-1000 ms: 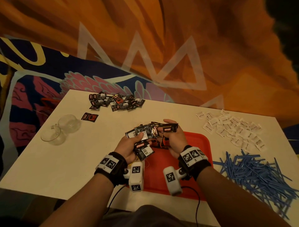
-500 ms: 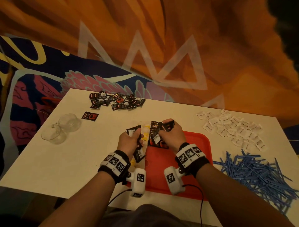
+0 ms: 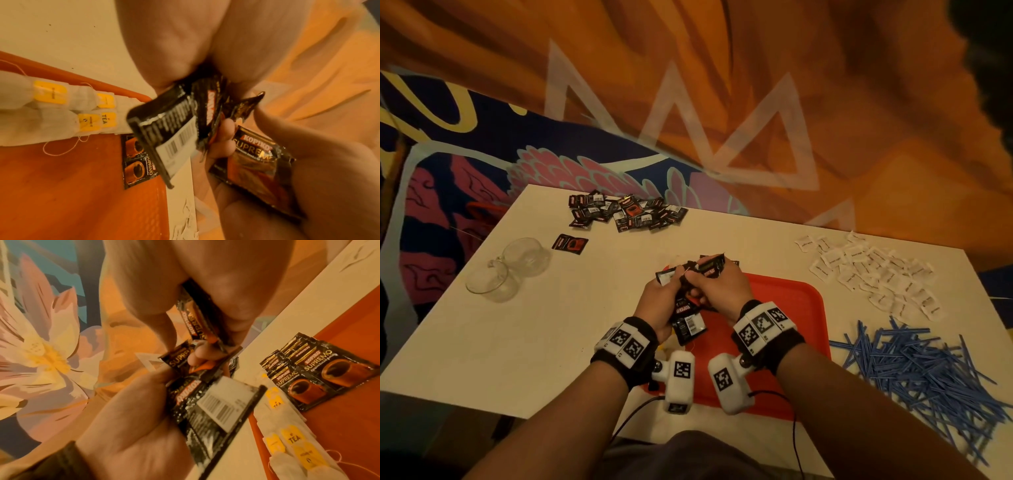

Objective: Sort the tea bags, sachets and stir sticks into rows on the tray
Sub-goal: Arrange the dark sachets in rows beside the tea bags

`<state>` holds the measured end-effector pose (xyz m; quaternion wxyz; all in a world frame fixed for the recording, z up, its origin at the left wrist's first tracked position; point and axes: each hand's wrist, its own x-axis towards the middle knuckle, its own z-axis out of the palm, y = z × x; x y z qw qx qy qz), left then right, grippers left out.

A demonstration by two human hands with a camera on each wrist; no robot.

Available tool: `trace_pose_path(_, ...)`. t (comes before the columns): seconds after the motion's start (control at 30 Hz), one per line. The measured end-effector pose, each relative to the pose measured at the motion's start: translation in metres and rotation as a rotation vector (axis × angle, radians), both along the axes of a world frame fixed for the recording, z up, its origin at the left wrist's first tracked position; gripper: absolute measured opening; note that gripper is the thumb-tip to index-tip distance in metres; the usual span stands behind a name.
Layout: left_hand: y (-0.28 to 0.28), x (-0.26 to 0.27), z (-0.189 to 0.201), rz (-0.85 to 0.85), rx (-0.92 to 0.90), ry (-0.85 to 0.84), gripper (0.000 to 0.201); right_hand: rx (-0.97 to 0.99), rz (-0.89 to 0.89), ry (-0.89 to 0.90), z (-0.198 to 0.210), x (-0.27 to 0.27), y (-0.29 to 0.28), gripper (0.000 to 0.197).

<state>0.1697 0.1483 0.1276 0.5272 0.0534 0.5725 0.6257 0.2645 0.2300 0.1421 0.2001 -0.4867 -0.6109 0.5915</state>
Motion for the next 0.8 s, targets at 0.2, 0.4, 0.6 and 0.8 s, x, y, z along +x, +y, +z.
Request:
trace_pose_path(0.2, 0.001, 0.002, 0.006, 0.02, 0.065, -0.203, 0.047, 0.189, 0.005, -0.185, -0.003, 0.005, 0.005, 0.051)
trace_pose_path(0.4, 0.0, 0.002, 0.006, -0.086, 0.137, -0.205, 0.046, 0.229, 0.005, -0.143, -0.007, 0.008, 0.006, 0.036)
trace_pose_path(0.6, -0.002, -0.008, 0.004, -0.161, 0.18, -0.086, 0.024, -0.097, -0.072, 0.174, -0.014, 0.011, 0.0, 0.034)
trace_pose_path(0.8, -0.008, -0.01, 0.007, -0.3, 0.151, -0.028, 0.042, -0.416, 0.124, 0.309, -0.012, 0.021, 0.001, 0.057)
